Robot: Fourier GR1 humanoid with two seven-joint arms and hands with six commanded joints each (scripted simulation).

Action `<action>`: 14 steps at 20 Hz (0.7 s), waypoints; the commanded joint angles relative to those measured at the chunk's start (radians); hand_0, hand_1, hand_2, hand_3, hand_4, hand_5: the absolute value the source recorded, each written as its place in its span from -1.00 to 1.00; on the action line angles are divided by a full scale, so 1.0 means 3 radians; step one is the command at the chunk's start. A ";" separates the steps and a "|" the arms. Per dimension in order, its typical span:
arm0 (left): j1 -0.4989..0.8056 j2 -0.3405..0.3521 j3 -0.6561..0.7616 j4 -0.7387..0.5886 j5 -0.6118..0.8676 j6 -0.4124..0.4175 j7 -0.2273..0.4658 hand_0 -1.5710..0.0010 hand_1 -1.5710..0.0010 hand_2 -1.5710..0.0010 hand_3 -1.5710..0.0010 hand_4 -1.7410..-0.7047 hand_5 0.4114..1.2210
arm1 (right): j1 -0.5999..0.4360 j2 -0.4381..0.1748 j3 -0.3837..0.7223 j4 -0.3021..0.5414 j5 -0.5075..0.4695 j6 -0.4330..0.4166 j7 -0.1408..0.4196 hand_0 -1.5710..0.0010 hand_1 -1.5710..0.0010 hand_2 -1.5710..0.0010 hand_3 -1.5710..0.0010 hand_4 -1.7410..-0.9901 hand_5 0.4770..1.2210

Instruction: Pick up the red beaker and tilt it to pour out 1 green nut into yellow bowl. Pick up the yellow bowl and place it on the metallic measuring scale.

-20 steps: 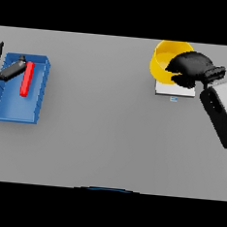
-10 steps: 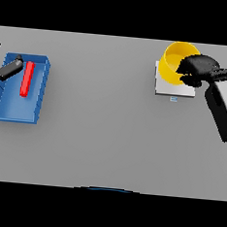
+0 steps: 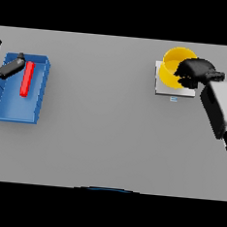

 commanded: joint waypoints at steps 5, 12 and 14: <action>-0.0050 -0.0063 -0.0046 0.0069 0.0005 0.0002 0.0008 1.00 1.00 1.00 1.00 0.79 -0.18 | -0.0039 0.0036 -0.0041 0.0110 -0.0062 0.0081 0.0059 -0.24 -0.10 -0.22 0.03 -0.37 0.36; -0.0075 -0.0126 -0.0034 0.0225 0.0013 -0.0043 -0.0073 1.00 1.00 1.00 1.00 0.79 -0.20 | -0.0102 0.0051 0.0009 0.0243 -0.0013 0.0153 -0.0075 0.74 0.77 0.57 0.35 -0.02 -0.22; -0.0077 -0.0120 -0.0054 0.0167 0.0004 -0.0034 -0.0034 1.00 1.00 1.00 1.00 0.80 -0.20 | -0.0137 0.0056 0.0039 0.0298 0.0018 0.0179 -0.0144 0.83 0.85 0.69 0.44 0.05 -0.28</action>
